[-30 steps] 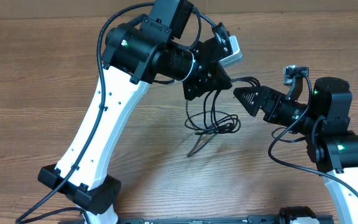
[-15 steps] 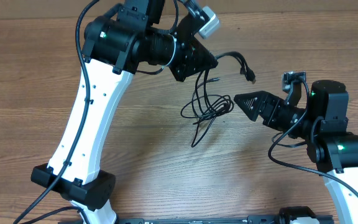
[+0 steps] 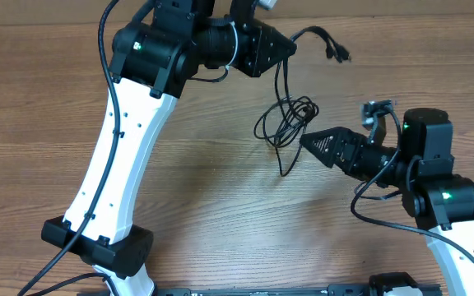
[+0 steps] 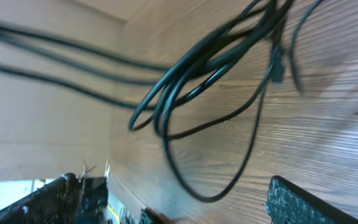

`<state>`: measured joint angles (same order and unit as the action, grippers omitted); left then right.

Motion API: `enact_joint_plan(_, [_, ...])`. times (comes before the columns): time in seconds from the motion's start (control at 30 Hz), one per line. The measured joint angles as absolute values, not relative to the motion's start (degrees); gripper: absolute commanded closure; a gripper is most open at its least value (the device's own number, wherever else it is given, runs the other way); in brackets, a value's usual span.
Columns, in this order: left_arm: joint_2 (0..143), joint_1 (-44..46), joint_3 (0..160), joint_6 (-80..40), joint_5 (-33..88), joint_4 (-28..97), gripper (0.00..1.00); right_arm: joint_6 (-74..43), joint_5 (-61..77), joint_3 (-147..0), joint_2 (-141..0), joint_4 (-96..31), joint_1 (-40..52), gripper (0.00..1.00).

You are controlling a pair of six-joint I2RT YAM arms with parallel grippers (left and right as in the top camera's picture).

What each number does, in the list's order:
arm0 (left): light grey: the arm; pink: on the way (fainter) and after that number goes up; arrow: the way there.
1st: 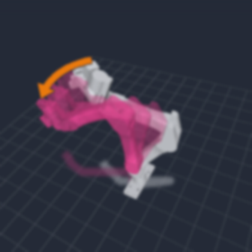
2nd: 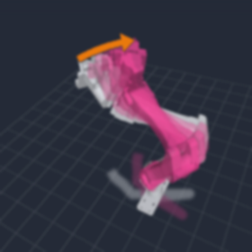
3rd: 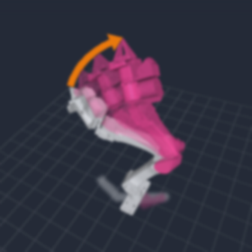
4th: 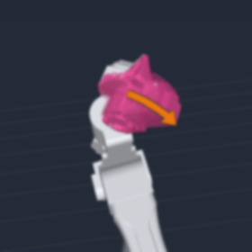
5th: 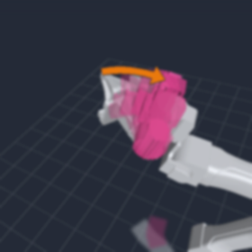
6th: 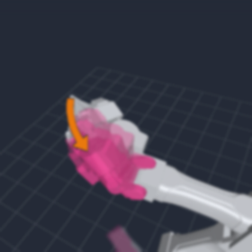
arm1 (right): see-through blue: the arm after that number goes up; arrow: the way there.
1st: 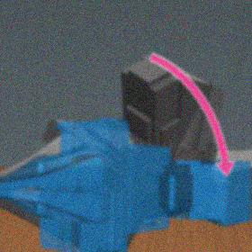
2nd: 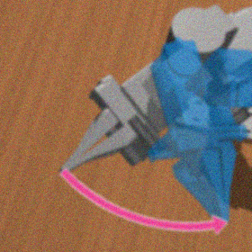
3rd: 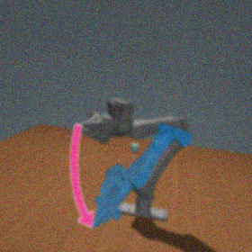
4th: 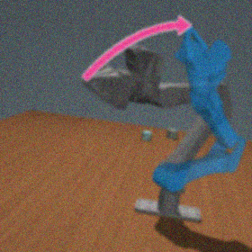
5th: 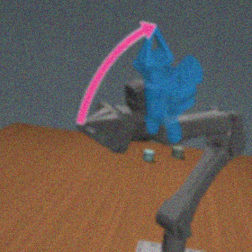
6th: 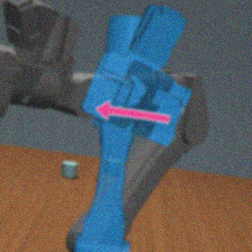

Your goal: Untangle cables

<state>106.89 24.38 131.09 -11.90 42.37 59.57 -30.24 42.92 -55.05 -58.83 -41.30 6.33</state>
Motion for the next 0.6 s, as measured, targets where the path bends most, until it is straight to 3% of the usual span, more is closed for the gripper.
enact_joint_plan(0.27, [106.9, 28.4, 131.1, -19.8, 42.0, 53.5, 0.96, -30.4, 42.6, -55.0, -59.4, -37.8, 8.7, 0.09])
enact_joint_plan(0.43, [106.9, 30.0, 131.1, -22.5, 42.0, 52.3, 0.96, -30.5, 41.9, -55.0, -63.4, -34.0, 8.7, 0.61])
enact_joint_plan(0.5, [106.9, 30.2, 131.1, -22.6, 41.6, 52.3, 0.96, -31.1, 41.7, -55.0, -64.6, -34.0, 8.7, 0.75])
enact_joint_plan(0.53, [106.9, 30.2, 131.1, -22.6, 41.2, 52.3, 0.96, -30.8, 41.7, -55.0, -65.0, -33.9, 8.7, 0.88])
enact_joint_plan(0.57, [106.9, 30.2, 131.1, -22.6, 41.0, 52.4, 0.96, -30.9, 41.5, -55.0, -65.2, -33.8, 8.7, 0.96])
enact_joint_plan(0.6, [106.9, 30.1, 131.1, -22.6, 40.6, 52.4, 0.96, -31.0, 41.6, -55.0, -65.2, -33.8, 8.7, 0.96])
